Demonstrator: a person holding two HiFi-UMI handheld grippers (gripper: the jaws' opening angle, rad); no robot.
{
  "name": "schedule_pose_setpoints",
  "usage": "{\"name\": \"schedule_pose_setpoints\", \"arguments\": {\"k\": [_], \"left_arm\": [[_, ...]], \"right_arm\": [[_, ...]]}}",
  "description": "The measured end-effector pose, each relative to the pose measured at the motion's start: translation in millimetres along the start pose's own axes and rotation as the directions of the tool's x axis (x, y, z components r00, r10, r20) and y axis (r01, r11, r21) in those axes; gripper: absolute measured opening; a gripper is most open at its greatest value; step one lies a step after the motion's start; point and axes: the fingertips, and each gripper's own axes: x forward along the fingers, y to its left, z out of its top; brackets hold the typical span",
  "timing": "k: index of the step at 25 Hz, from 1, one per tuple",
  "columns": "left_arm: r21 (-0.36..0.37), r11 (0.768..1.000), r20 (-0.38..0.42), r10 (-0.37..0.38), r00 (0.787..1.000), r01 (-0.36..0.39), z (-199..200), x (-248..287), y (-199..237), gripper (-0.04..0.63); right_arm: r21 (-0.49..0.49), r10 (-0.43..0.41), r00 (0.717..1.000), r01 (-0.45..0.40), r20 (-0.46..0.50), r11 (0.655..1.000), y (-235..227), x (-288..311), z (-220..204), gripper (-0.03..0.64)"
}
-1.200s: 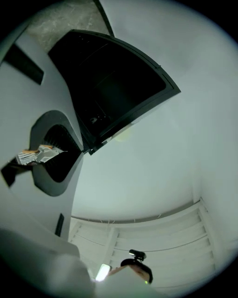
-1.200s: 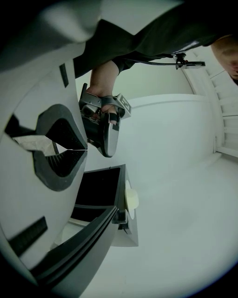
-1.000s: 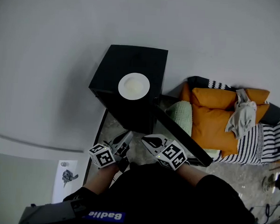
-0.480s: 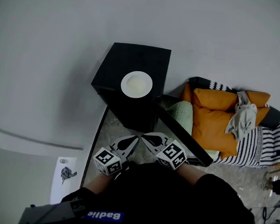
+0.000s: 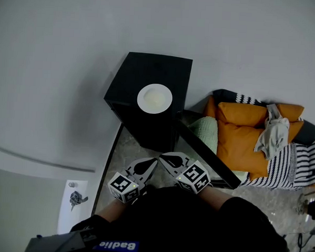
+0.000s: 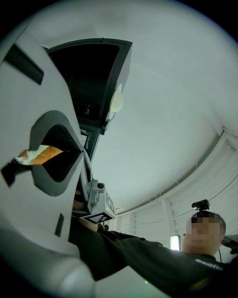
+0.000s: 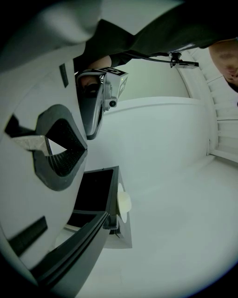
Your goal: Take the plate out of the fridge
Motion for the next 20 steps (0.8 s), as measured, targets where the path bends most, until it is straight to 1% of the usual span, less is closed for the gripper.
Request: {"name": "schedule_pose_setpoints", "arguments": {"k": [2,5,8,11,14,20], "left_arm": [[-0.004,1.000,0.014,-0.008,1.000,0.008,1.2,0.5,-2.6,0.008],[0.005,1.000,-0.004,0.004,1.000,-0.004,-0.2,-1.3,-1.8,0.008],[0.015,1.000,-0.008,0.005,1.000,-0.005,-3.4,-3.2,0.7,0.008],[-0.006,1.000,-0.002,0.014,1.000,-0.014,0.2,-3.7,0.3,0.008],[-0.029,0.999,0.006,0.023,1.000,-0.023,3.5,-5.8,-0.2,0.008],[-0.036,0.999,0.005,0.022,1.000,-0.022,3.0,-5.8,-0.2,0.008]], "right_arm": [[-0.004,0.001,1.000,-0.001,0.002,1.000,1.7,-1.3,0.6,0.011],[-0.012,-0.003,1.000,0.003,0.011,1.000,2.2,-1.6,2.8,0.011],[0.002,0.009,1.000,-0.009,0.011,1.000,4.8,0.4,-0.9,0.011],[-0.003,-0.005,1.000,0.005,0.011,1.000,2.0,-0.6,1.0,0.011],[-0.001,0.002,1.000,-0.002,0.011,1.000,4.9,-1.1,0.5,0.011],[0.005,0.005,1.000,-0.005,0.012,1.000,5.0,-0.8,1.9,0.011]]}}
